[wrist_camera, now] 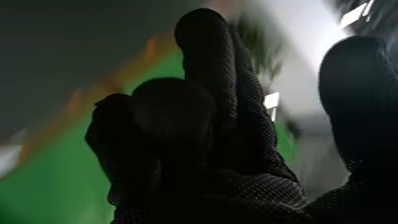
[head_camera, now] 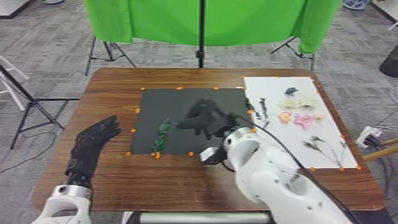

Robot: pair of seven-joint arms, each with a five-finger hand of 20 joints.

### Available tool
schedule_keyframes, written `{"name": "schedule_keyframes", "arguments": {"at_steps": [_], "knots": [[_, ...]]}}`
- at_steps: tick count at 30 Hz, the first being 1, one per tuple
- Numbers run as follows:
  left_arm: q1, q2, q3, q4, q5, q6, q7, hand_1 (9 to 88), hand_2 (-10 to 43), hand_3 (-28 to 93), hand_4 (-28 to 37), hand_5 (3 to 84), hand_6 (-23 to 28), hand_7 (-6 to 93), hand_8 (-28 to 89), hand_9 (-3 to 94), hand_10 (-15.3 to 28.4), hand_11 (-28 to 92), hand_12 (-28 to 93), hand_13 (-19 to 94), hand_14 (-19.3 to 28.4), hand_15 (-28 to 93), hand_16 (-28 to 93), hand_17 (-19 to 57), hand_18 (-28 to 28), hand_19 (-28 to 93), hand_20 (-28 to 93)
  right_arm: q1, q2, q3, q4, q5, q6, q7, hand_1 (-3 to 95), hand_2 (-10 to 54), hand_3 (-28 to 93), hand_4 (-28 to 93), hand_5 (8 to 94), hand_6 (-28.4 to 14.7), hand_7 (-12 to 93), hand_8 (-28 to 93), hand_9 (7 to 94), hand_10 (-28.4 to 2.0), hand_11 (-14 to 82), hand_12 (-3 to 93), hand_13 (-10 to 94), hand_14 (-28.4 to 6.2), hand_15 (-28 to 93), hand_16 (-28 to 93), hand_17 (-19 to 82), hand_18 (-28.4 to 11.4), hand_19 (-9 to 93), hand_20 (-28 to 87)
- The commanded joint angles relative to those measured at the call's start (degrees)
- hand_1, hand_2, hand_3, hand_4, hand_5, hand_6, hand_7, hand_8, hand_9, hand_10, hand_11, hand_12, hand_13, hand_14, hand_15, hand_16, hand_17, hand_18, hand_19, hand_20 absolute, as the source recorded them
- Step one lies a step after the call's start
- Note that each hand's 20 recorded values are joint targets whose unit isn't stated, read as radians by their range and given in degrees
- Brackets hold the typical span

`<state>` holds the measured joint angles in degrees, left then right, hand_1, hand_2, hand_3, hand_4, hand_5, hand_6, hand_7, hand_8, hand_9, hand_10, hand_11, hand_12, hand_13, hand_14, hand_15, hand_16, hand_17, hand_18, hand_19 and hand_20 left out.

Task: Arrange flowers

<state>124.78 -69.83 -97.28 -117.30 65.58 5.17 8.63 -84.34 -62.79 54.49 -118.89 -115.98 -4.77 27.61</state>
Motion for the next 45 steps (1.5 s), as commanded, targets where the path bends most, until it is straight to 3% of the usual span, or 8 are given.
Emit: {"name": "schedule_keyframes", "arguments": {"at_steps": [1,8,12,20,27,32,35,45], "knots": [[2.3,-0.51,-0.94,-0.66,0.33,0.7,-0.57,24.5,-1.8,68,-24.0,44.8,5.8,9.6,-6,39.9,13.5,17,9,30,18.0,26,-2,3.0,13.9,12,20,-19.5,14.4,28.7,-5.3,-15.4,5.9,3.6,33.7,-9.5,67,-12,64.3,-3.5,16,-6,67.7,-17.1,27.1,26.7,77,-9.3,66,30,58,-14.5,93,54],[2.7,-0.83,-0.74,-0.76,0.58,0.19,-1.27,24.5,-1.7,68,-24.0,45.1,5.8,9.7,-6,40.2,13.6,18,9,30,18.1,27,-2,3.1,13.9,12,20,-30.0,16.2,44.1,-3.7,-15.1,-4.5,6.6,32.5,-9.5,65,-19,60.1,-4.4,15,-6,60.7,-17.4,22.8,25.9,72,-10.6,68,30,55,-15.2,93,54],[2.2,-0.63,-0.58,-0.73,0.58,0.14,-1.24,24.6,-1.7,68,-24.0,45.2,5.9,9.8,-6,40.3,13.6,18,9,30,18.2,27,-2,3.1,13.8,12,20,-32.8,16.7,45.6,-2.4,-16.9,-6.6,7.8,32.5,-9.5,64,-21,59.7,-4.5,14,-6,59.8,-17.3,21.6,25.7,72,-10.7,68,30,55,-15.3,93,54],[2.0,0.03,-0.56,-0.56,1.26,-1.9,-1.87,24.6,-1.7,68,-23.8,45.2,5.8,9.7,-6,40.3,13.6,18,9,30,18.3,27,-2,3.1,13.9,12,20,-35.8,16.1,46.8,-0.9,-12.2,-10.4,9.1,32.3,-9.5,64,-22,59.0,-4.7,13,-6,59.8,-17.2,21.0,25.5,72,-10.6,69,30,55,-15.3,93,54],[2.0,-0.22,-0.57,-0.57,1.25,-1.77,-1.41,24.8,-1.7,68,-23.7,45.1,5.8,9.8,-6,40.5,13.7,18,9,30,18.3,27,-2,3.1,13.9,12,20,-34.0,16.5,42.1,1.5,-12.3,-5.5,9.2,34.2,-9.5,64,-24,63.6,-3.5,15,-6,66.7,-15.9,24.0,25.7,76,-8.6,68,29,57,-14.3,93,54],[2.5,-0.37,-0.68,-0.54,0.68,-1.5,-1.81,24.7,-1.8,68,-23.7,45.2,5.8,9.8,-6,40.6,13.8,18,9,30,18.3,27,-2,3.1,13.9,13,20,-32.6,17.0,37.2,5.1,-19.1,4.1,9.8,42.6,-9.5,67,-26,69.6,-1.4,19,-8,74.7,-12.8,27.7,24.8,80,-6.3,67,29,60,-12.6,93,55],[2.4,-0.55,-0.58,-0.59,0.93,-1.51,-2.05,24.8,-1.7,68,-23.7,45.2,5.8,9.8,-6,40.7,13.8,18,9,30,18.3,27,-2,3.1,13.9,13,20,-32.8,16.8,36.6,5.6,-20.7,9.7,9.1,55.0,-9.5,57,-24,75.8,-1.0,20,9,83.0,-10.6,21.8,36.0,84,-4.3,66,30,63,-11.7,93,57],[2.8,-0.68,-0.95,-0.84,0.68,-1.25,-1.93,24.7,-1.6,68,-23.6,45.3,6.0,9.6,-6,40.9,13.8,18,9,30,18.4,27,-2,3.1,13.9,13,20,-27.7,12.7,32.5,-5.9,-16.7,16.5,6.1,59.3,-9.5,59,-23,82.1,0.5,25,13,89.7,-9.3,25.5,39.4,90,-2.3,64,30,67,-10.3,93,59]]}}
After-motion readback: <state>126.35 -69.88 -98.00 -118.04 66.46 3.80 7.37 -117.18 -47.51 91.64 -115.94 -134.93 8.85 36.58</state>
